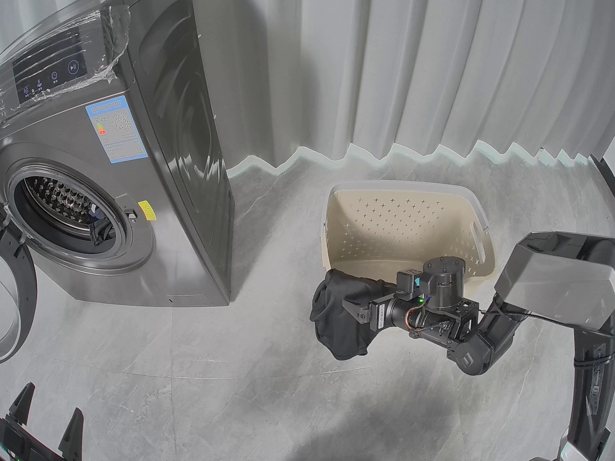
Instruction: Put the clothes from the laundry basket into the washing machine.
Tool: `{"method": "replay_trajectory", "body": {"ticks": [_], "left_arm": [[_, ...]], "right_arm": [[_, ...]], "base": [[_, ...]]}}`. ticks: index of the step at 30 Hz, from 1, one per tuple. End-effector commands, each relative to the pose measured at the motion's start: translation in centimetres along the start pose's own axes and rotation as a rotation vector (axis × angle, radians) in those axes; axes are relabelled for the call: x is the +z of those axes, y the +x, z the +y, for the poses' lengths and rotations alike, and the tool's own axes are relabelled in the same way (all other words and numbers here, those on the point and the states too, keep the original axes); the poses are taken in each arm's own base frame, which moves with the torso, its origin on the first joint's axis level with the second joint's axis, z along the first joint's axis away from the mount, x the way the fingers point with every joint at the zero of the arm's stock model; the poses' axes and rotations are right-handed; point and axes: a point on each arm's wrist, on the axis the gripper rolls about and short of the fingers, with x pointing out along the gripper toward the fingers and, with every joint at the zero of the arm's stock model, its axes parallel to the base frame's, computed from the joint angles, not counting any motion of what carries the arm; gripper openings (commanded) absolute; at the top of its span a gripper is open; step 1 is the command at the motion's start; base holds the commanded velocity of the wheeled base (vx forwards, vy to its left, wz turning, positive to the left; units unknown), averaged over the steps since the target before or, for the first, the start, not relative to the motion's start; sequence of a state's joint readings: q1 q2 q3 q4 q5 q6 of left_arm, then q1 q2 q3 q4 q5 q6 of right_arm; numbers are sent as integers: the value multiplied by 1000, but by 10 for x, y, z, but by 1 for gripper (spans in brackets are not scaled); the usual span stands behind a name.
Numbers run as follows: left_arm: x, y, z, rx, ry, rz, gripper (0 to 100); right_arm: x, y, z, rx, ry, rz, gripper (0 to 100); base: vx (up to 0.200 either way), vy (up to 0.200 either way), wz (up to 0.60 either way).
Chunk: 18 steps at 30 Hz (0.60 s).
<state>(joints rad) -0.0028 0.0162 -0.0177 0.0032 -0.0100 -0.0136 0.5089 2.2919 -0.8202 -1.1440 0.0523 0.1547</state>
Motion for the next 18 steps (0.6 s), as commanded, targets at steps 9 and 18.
{"method": "replay_trajectory", "body": {"ticks": [9,18], "left_arm": [[-5,0,0,-1,0,4,100],[-5,0,0,1,-2,4,100]], "right_arm": [[-7,13,-1,18,-4,-14,0],[-5,6,1,29,-10,-17,0]], "base": [[0,0,0],[0,0,0]]}}
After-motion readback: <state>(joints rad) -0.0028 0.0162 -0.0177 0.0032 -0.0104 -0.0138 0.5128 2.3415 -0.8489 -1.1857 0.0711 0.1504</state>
